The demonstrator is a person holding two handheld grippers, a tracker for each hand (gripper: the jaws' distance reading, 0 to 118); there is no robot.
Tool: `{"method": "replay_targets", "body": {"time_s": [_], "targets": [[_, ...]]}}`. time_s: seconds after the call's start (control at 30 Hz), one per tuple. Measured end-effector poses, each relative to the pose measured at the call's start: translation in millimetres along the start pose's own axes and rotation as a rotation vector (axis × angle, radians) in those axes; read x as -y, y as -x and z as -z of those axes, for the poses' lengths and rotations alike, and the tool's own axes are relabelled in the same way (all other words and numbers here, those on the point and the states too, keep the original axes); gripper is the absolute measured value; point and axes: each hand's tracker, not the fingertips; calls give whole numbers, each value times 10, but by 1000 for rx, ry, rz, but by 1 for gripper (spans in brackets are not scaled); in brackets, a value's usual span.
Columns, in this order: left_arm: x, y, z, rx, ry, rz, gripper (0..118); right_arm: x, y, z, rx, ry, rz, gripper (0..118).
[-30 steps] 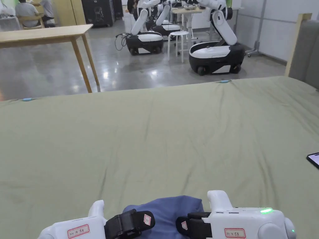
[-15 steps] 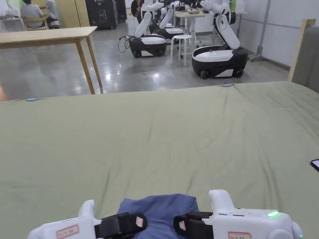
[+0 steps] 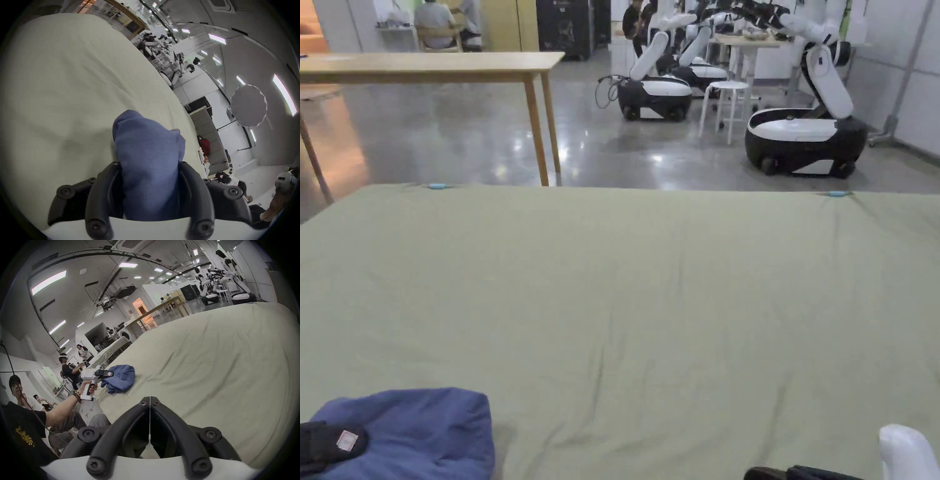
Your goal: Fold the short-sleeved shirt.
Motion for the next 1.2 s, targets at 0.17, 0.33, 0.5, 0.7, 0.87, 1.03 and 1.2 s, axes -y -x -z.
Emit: {"method": "replay_targets", "body": {"time_s": [0.17, 0.33, 0.5, 0.7, 0.87, 1.03, 1.2], "targets": [[-137, 226, -128, -13, 4, -22, 45, 7, 54, 123, 21, 16, 5, 1], [-211, 353, -4, -21, 34, 38, 82, 2, 63, 159, 41, 32, 2, 1], [-285, 102, -143, 43, 21, 3, 118, -12, 60, 84, 53, 36, 13, 1], [-178, -491, -610, 5, -88, 162, 102, 5, 31, -155, 55, -11, -2, 1], [520, -1481, -557, -160, -375, 349, 6, 48, -66, -386, 66, -44, 22, 1], [1320, -2019, 13, -266, -466, 427, 0, 144, -175, -706, 93, -75, 26, 1], [2006, -2376, 698, -217, -425, 318, 0, 299, -410, -1108, 128, -130, 102, 1]]}}
